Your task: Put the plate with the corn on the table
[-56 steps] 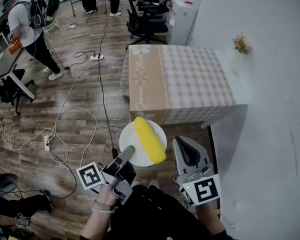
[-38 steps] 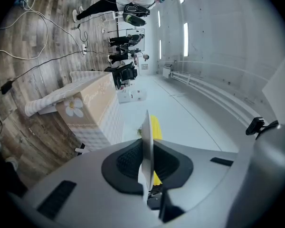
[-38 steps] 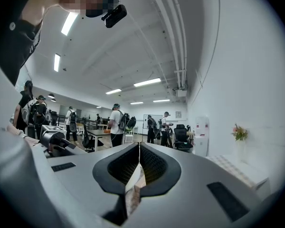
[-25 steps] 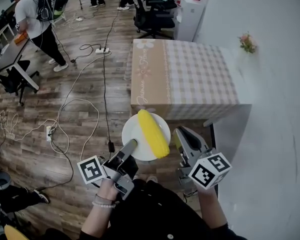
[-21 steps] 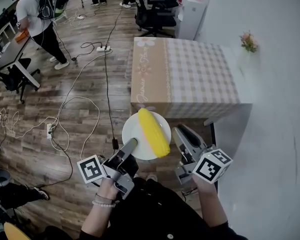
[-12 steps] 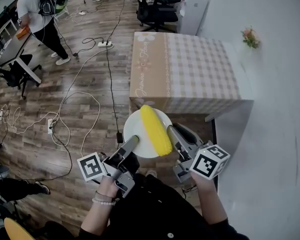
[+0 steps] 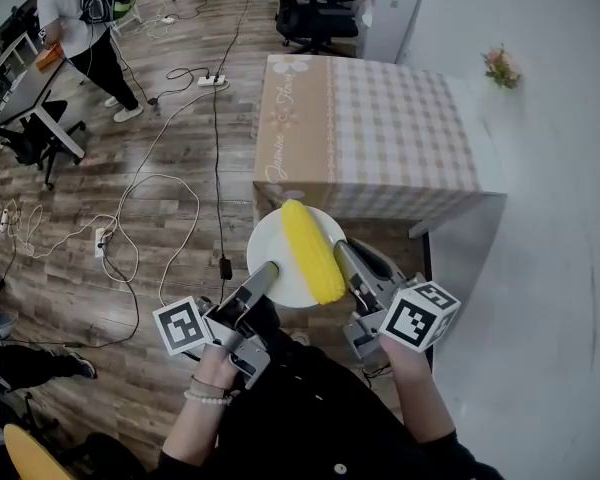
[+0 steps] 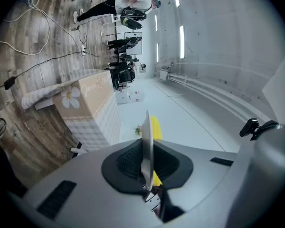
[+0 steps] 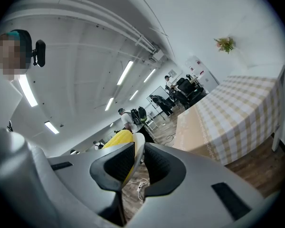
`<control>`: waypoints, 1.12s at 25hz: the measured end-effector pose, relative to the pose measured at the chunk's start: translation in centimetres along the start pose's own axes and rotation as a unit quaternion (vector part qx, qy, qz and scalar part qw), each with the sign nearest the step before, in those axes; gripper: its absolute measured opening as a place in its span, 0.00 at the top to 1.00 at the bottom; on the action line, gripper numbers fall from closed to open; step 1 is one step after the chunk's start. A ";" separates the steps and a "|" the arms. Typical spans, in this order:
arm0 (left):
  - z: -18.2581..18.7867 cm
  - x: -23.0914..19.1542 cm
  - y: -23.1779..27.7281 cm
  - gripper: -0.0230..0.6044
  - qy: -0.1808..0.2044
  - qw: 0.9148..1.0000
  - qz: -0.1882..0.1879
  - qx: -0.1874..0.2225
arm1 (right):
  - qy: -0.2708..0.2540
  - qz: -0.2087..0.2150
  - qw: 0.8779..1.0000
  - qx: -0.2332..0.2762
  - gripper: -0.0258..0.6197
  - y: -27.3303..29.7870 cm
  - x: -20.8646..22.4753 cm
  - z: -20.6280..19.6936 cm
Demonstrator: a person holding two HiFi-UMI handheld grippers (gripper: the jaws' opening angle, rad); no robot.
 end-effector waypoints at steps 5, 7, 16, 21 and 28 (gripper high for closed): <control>-0.3 0.0 0.3 0.91 -0.002 1.000 -0.005 -0.001 | 0.001 -0.007 1.000 0.008 0.82 -0.4 -0.1 0.1; -0.5 0.0 0.4 0.91 -0.001 1.000 -0.005 -0.002 | 0.002 -0.008 1.000 0.010 0.82 -0.6 0.0 0.0; -1.4 -0.2 0.4 0.91 -0.004 1.000 0.000 -0.004 | 0.001 -0.007 1.000 0.008 0.82 -1.4 0.3 -0.5; -0.8 -0.6 0.8 0.91 -0.002 1.000 0.000 -0.013 | 0.006 -0.014 1.000 0.013 0.82 -1.1 0.6 -0.6; 1.0 -1.5 2.4 0.91 -0.006 1.000 0.002 -0.025 | 0.006 -0.026 1.000 0.007 0.82 0.3 2.0 0.4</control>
Point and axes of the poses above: the fingertips, and each gripper's own axes: y forward along the fingers, x to its right, z out of its top, the point moved 10 cm from there along -y, backward along the fingers, and after that the axes turned 6 degrees about -x, right-handed, at the moved point
